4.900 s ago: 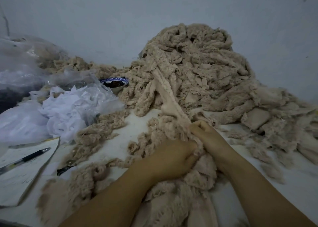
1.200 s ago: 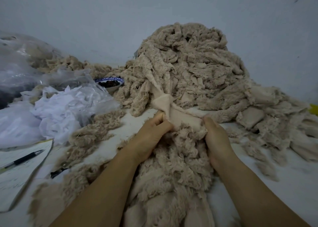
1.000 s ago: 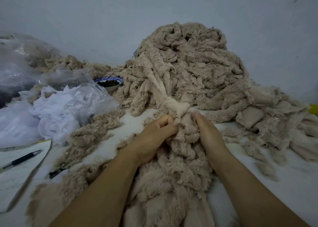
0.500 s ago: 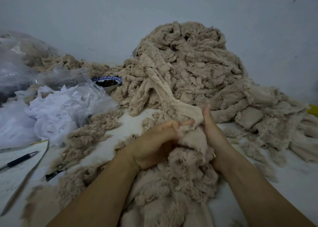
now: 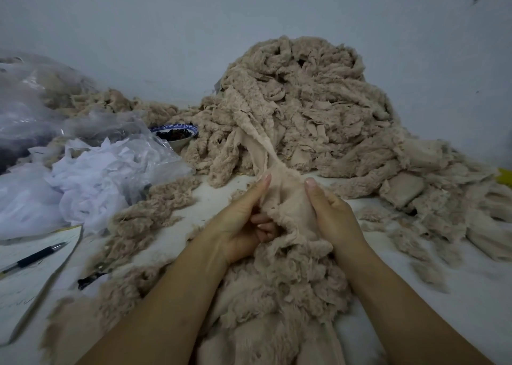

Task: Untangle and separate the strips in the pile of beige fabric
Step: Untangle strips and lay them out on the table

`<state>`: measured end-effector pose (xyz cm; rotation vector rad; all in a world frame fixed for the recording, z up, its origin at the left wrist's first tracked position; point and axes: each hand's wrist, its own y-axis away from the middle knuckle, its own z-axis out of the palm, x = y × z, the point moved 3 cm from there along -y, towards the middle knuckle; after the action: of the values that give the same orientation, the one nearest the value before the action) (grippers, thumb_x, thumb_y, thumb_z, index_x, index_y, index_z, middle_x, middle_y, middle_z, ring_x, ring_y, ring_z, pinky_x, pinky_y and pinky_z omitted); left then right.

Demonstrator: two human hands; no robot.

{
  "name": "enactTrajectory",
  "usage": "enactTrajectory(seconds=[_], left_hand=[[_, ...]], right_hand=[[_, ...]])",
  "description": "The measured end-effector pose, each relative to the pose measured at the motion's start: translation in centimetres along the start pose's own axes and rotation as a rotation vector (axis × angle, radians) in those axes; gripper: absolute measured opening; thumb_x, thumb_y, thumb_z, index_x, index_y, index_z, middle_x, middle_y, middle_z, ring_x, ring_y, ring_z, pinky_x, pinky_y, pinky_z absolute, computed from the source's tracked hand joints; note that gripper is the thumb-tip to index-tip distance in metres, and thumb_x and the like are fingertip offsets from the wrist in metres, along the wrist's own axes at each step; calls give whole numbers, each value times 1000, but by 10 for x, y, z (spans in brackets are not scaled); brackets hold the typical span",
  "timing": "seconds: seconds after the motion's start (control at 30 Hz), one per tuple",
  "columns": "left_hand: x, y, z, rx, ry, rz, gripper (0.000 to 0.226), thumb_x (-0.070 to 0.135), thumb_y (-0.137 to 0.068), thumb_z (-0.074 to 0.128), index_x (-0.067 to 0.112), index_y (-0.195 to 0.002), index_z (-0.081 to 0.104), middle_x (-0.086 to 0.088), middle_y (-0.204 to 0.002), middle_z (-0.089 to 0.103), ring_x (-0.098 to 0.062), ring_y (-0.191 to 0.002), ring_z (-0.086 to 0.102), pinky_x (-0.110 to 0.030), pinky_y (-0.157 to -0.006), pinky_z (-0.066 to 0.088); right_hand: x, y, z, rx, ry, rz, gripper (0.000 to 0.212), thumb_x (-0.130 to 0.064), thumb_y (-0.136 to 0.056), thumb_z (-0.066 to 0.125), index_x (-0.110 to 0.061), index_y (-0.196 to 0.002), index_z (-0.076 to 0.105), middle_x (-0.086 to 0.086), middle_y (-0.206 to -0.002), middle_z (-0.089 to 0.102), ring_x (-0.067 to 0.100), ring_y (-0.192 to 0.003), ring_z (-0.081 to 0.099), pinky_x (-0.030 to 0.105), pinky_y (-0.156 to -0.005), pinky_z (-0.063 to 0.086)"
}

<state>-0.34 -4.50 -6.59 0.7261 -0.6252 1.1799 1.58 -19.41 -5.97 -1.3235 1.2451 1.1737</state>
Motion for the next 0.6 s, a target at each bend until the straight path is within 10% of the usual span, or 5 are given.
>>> enactTrajectory(seconds=[0.13,0.33,0.6], left_hand=[[8,-1,-8,69,-182,164,25,34,-76,73,14,-67,60,6,-47,38,-4,-38,27,-15,-36,24],[19,-5,-13,201,-106,273,22,34,-95,60,14,-93,70,-5,-83,68,-15,-68,64,-28,-69,55],[20,-2,-14,260,63,203,39,41,-93,65,18,-64,53,1,-54,47,-9,-43,52,-21,-41,44]], right_hand=[[-1,-1,-5,22,-42,-10,53,-55,-90,58,-5,-92,74,8,-87,76,23,-85,72,29,-70,58],[-6,3,-1,-85,-115,-73,34,-51,-89,60,-22,-84,77,-2,-78,77,8,-68,72,16,-53,51],[-7,1,-3,-104,-154,-35,57,-65,-67,58,-19,-95,77,-2,-76,75,9,-62,69,18,-51,50]])
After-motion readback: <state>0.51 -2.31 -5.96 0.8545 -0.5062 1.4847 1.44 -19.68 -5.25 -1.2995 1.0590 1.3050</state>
